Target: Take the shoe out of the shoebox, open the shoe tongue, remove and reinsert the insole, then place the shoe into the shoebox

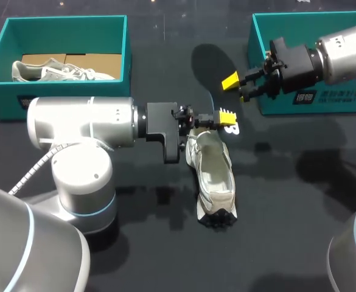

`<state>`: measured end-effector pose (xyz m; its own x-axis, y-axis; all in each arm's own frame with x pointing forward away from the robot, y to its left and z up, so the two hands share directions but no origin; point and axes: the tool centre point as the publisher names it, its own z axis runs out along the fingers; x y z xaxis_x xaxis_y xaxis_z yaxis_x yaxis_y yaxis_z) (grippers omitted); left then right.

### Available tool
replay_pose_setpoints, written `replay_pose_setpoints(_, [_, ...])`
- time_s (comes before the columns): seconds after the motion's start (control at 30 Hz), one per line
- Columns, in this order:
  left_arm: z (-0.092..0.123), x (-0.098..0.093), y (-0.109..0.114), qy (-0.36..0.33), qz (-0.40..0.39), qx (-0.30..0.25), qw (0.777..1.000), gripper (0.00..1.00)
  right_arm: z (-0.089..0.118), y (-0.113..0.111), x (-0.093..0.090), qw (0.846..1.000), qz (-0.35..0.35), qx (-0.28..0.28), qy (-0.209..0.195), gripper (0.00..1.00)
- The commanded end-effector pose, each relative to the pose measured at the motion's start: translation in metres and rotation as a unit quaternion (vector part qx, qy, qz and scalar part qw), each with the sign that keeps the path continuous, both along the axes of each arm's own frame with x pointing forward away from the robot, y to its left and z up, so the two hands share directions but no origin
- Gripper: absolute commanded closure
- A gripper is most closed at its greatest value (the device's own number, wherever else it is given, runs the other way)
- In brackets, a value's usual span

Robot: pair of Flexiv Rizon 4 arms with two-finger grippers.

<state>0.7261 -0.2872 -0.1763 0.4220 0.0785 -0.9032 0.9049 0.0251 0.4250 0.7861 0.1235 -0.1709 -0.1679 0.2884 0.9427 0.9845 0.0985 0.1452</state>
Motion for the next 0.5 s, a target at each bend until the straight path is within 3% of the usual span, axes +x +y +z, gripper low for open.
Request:
replay_pose_setpoints(0.03, [-0.0027,-0.0020,0.0015,-0.001,0.000,-0.001,1.000,1.00,0.0008,-0.0004,-0.0018,1.000,-0.001,-0.002,0.003,0.59])
replay_pose_setpoints(0.5, [-0.0089,-0.0061,0.0009,-0.001,-0.005,0.004,1.000,1.00,0.0008,0.0079,-0.0034,1.000,0.006,0.005,0.000,0.67])
